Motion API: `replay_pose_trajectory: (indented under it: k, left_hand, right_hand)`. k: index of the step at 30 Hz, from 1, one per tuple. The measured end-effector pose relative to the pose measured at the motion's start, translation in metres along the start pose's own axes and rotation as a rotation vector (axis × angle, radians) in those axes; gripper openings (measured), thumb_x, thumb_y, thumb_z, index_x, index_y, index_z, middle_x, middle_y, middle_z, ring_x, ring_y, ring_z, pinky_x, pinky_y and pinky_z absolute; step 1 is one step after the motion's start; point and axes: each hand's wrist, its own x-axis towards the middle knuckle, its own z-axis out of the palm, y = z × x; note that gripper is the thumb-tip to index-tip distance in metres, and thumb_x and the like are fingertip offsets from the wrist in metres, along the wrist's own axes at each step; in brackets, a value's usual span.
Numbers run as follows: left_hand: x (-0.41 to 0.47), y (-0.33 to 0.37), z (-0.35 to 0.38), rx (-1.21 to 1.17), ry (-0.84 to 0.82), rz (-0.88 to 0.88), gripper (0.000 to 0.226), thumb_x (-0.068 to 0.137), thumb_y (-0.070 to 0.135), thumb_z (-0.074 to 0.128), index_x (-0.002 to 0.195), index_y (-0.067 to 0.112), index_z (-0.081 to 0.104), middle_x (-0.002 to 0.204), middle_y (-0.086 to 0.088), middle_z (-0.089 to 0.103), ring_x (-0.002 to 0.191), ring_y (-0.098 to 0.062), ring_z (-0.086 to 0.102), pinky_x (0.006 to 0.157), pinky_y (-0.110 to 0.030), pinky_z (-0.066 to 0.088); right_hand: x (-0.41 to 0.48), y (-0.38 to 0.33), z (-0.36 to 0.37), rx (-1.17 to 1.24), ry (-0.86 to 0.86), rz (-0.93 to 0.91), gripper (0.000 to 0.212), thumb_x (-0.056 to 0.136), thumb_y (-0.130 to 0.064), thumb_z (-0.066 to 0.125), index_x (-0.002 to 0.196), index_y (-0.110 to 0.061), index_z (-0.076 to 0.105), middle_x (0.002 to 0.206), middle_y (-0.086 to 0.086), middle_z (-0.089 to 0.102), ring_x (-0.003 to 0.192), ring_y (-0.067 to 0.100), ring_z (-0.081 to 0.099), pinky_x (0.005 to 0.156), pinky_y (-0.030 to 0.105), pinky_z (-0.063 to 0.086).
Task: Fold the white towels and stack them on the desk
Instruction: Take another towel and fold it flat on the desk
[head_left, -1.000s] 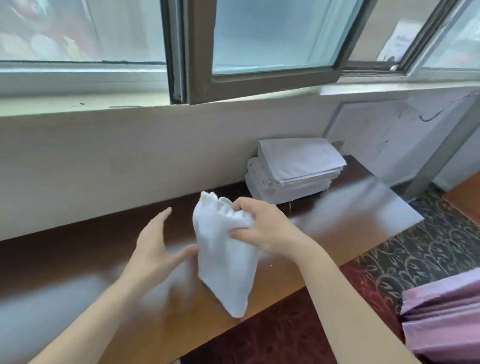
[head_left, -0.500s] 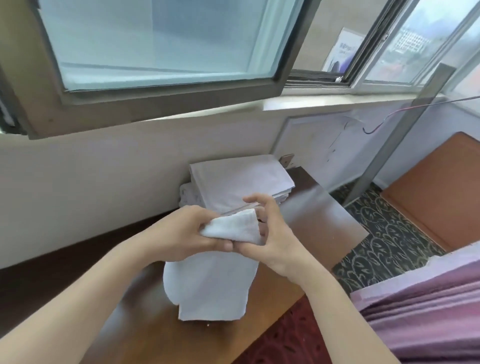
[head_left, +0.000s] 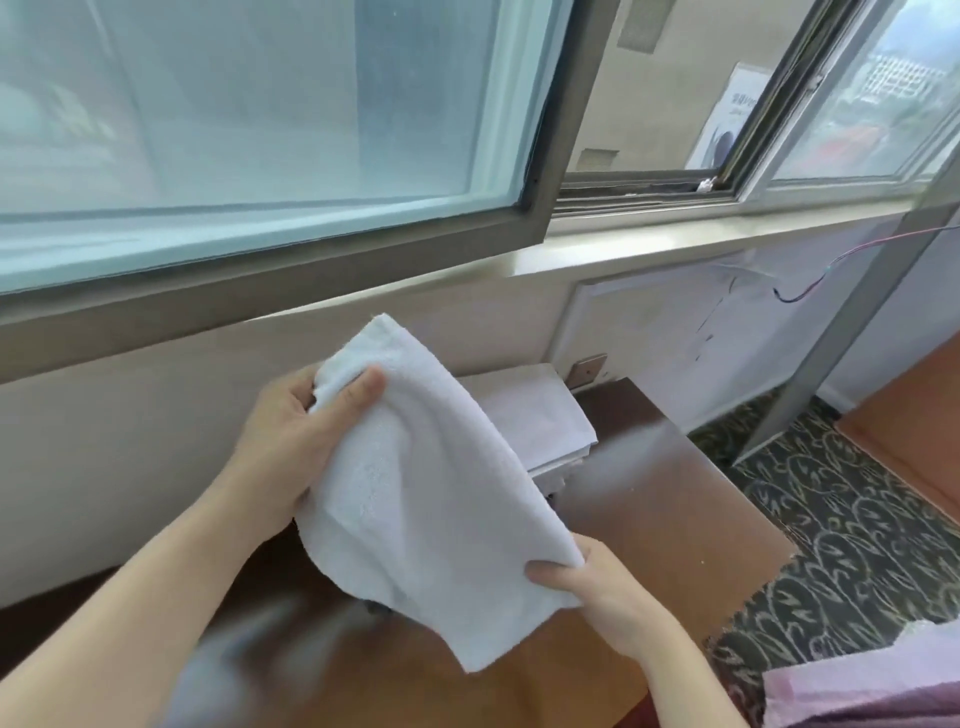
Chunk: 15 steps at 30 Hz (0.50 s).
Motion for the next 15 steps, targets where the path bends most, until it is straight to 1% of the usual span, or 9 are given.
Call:
replay_pose_trajectory:
  k: [2, 5, 7, 9, 10, 11, 12, 14, 15]
  left_hand:
    - [0.012, -0.018, 0.004, 0.014, 0.201, -0.076, 0.027, 0.084, 0.043, 0.069, 0.093, 0.018, 0.070, 0.086, -0.001, 0.078, 0.079, -0.019, 0.075, 0.070, -0.034, 0.054]
    - [0.030, -0.049, 0.015, 0.027, 0.414, -0.135, 0.019, 0.088, 0.039, 0.069, 0.090, 0.021, 0.069, 0.079, 0.000, 0.076, 0.077, -0.019, 0.072, 0.062, -0.030, 0.051]
    - [0.043, -0.070, 0.026, 0.018, 0.515, -0.147, 0.015, 0.090, 0.035, 0.068, 0.091, 0.020, 0.069, 0.081, 0.001, 0.074, 0.078, -0.017, 0.069, 0.060, -0.029, 0.049]
    - [0.056, -0.093, 0.036, 0.025, 0.584, -0.170, 0.012, 0.092, 0.034, 0.066, 0.092, 0.022, 0.068, 0.089, 0.000, 0.072, 0.082, -0.016, 0.067, 0.062, -0.029, 0.048]
    - [0.061, -0.107, 0.041, 0.072, 0.618, -0.189, 0.013, 0.093, 0.036, 0.065, 0.093, 0.022, 0.067, 0.093, -0.002, 0.072, 0.082, -0.017, 0.066, 0.063, -0.031, 0.048]
    - [0.066, -0.120, 0.045, 0.149, 0.664, -0.222, 0.018, 0.093, 0.039, 0.064, 0.095, 0.021, 0.066, 0.098, -0.006, 0.071, 0.083, -0.019, 0.065, 0.065, -0.033, 0.049]
    - [0.068, -0.130, 0.049, 0.252, 0.713, -0.265, 0.025, 0.092, 0.041, 0.063, 0.102, 0.019, 0.065, 0.105, -0.009, 0.070, 0.087, -0.023, 0.065, 0.069, -0.037, 0.050]
    - [0.068, -0.141, 0.059, 0.488, 0.799, -0.296, 0.049, 0.090, 0.043, 0.064, 0.127, 0.011, 0.056, 0.126, -0.013, 0.062, 0.108, -0.033, 0.059, 0.088, -0.045, 0.048]
    - [0.068, -0.143, 0.067, 0.657, 0.843, -0.241, 0.059, 0.090, 0.041, 0.065, 0.137, 0.009, 0.049, 0.136, -0.015, 0.055, 0.120, -0.036, 0.052, 0.098, -0.048, 0.042]
  right_hand:
    - [0.022, -0.022, -0.049, -0.002, 0.052, -0.024, 0.041, 0.075, -0.018, 0.079, 0.112, -0.009, 0.065, 0.112, 0.014, 0.072, 0.101, 0.031, 0.070, 0.082, 0.042, 0.052]
    - [0.068, -0.065, -0.113, 0.056, 0.107, -0.107, 0.029, 0.082, -0.017, 0.079, 0.106, -0.010, 0.063, 0.104, 0.013, 0.072, 0.089, 0.025, 0.070, 0.070, 0.038, 0.054]
    - [0.104, -0.095, -0.139, 0.058, 0.095, -0.158, 0.027, 0.087, -0.017, 0.073, 0.111, -0.010, 0.064, 0.106, 0.013, 0.073, 0.089, 0.024, 0.071, 0.069, 0.034, 0.055]
    - [0.143, -0.117, -0.147, 0.006, 0.119, -0.210, 0.030, 0.088, -0.019, 0.073, 0.115, -0.010, 0.062, 0.108, 0.013, 0.073, 0.092, 0.026, 0.071, 0.074, 0.036, 0.057]
    - [0.162, -0.122, -0.145, -0.051, 0.164, -0.230, 0.032, 0.089, -0.020, 0.073, 0.117, -0.010, 0.060, 0.106, 0.011, 0.071, 0.094, 0.026, 0.070, 0.078, 0.037, 0.057]
    - [0.177, -0.125, -0.139, -0.171, 0.236, -0.252, 0.035, 0.090, -0.022, 0.071, 0.121, -0.012, 0.058, 0.104, 0.006, 0.068, 0.095, 0.024, 0.067, 0.080, 0.035, 0.054]
    - [0.189, -0.123, -0.132, -0.362, 0.349, -0.285, 0.037, 0.092, -0.023, 0.068, 0.125, -0.014, 0.055, 0.105, 0.003, 0.065, 0.098, 0.023, 0.064, 0.081, 0.034, 0.050]
    - [0.201, -0.108, -0.114, -0.723, 0.541, -0.492, 0.036, 0.096, -0.023, 0.059, 0.129, -0.011, 0.054, 0.115, 0.005, 0.061, 0.106, 0.028, 0.060, 0.087, 0.038, 0.046]
    - [0.202, -0.097, -0.104, -0.831, 0.553, -0.639, 0.035, 0.096, -0.024, 0.056, 0.129, -0.012, 0.056, 0.120, 0.007, 0.061, 0.109, 0.029, 0.059, 0.091, 0.041, 0.045]
